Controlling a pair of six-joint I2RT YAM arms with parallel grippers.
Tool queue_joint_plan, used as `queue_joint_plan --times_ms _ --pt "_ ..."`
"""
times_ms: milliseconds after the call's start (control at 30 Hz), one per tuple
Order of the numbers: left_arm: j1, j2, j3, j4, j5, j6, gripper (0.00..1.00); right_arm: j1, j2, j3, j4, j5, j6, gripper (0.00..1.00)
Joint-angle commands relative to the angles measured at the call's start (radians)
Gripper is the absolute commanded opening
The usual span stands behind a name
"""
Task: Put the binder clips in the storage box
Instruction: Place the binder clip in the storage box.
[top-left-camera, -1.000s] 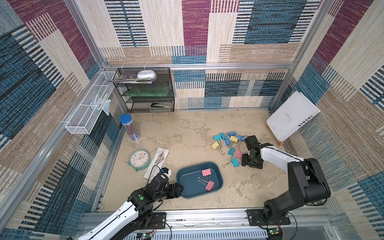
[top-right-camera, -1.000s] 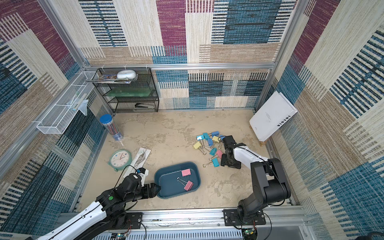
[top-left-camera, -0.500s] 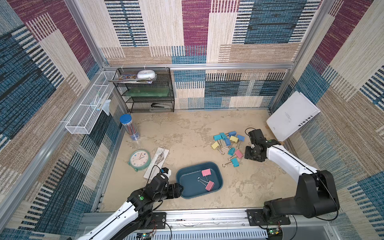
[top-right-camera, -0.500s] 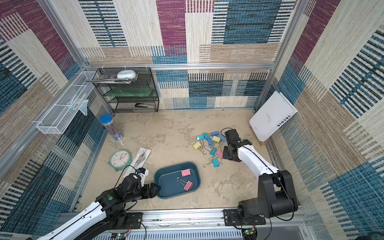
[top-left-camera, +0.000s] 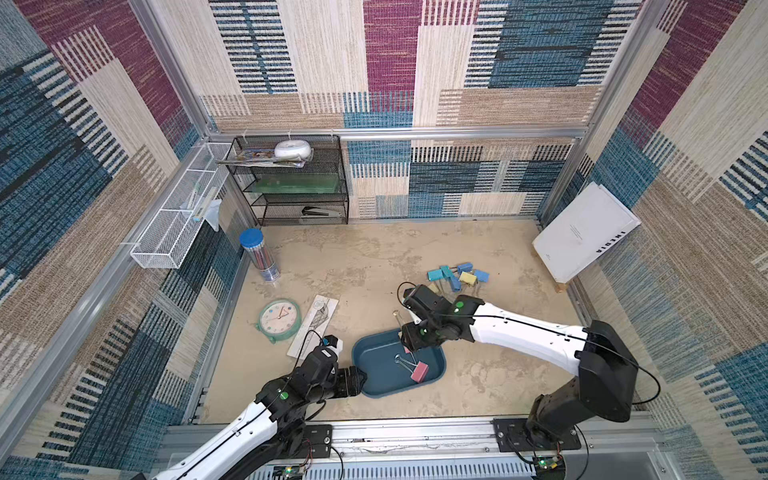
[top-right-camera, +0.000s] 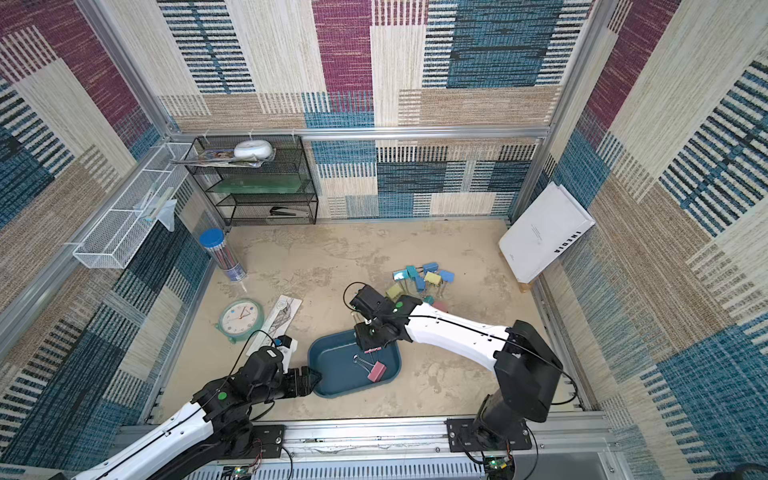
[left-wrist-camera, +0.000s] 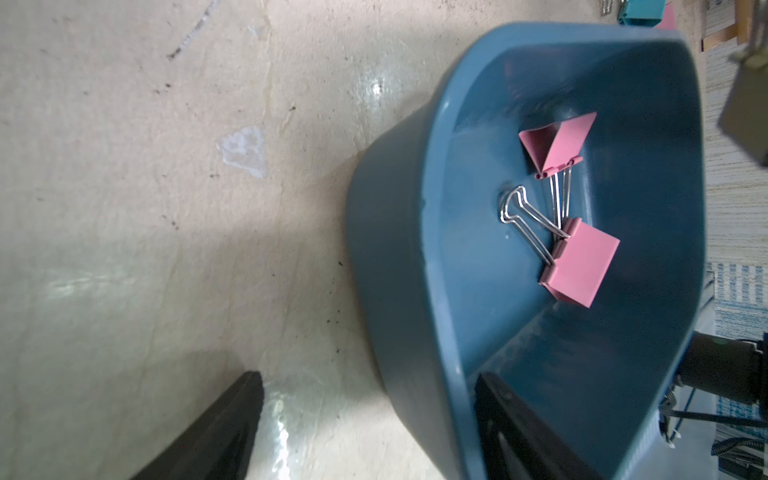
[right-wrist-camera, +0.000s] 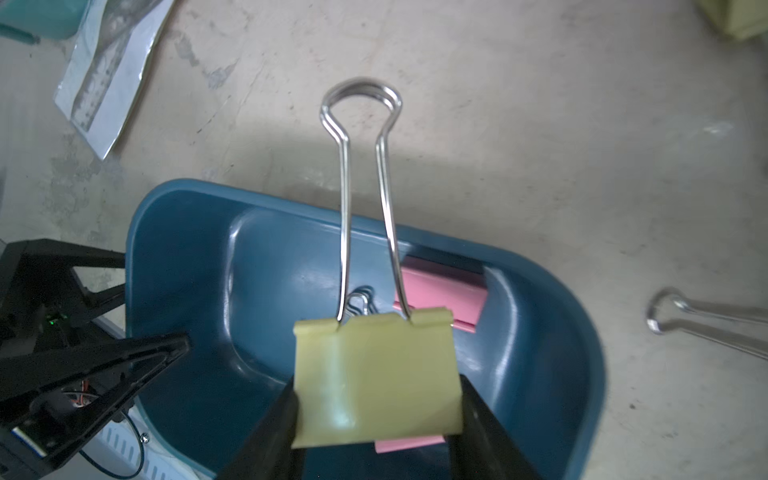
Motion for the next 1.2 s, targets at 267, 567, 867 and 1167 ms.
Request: queue_joint_plan --times_ms 267,567,867,1167 --pt "0.000 0.023 0.002 0.001 -0.023 0.000 0.84 0.065 0.033 -0.016 -0.049 0.006 -0.130 0.35" --pt "0.000 0.026 0.003 -0.001 -0.029 0.002 0.84 0.065 -0.041 -0.063 -0.178 -0.009 -0.325 0.35" --pt "0.000 0.027 0.007 -0.002 -0.035 0.006 0.84 0.055 0.017 -0.086 -0.222 0.083 -0.407 0.37" --pt "0.000 0.040 0.010 0.001 -0.036 0.010 0.84 -0.031 -0.086 -0.061 -0.171 0.147 -0.395 0.71"
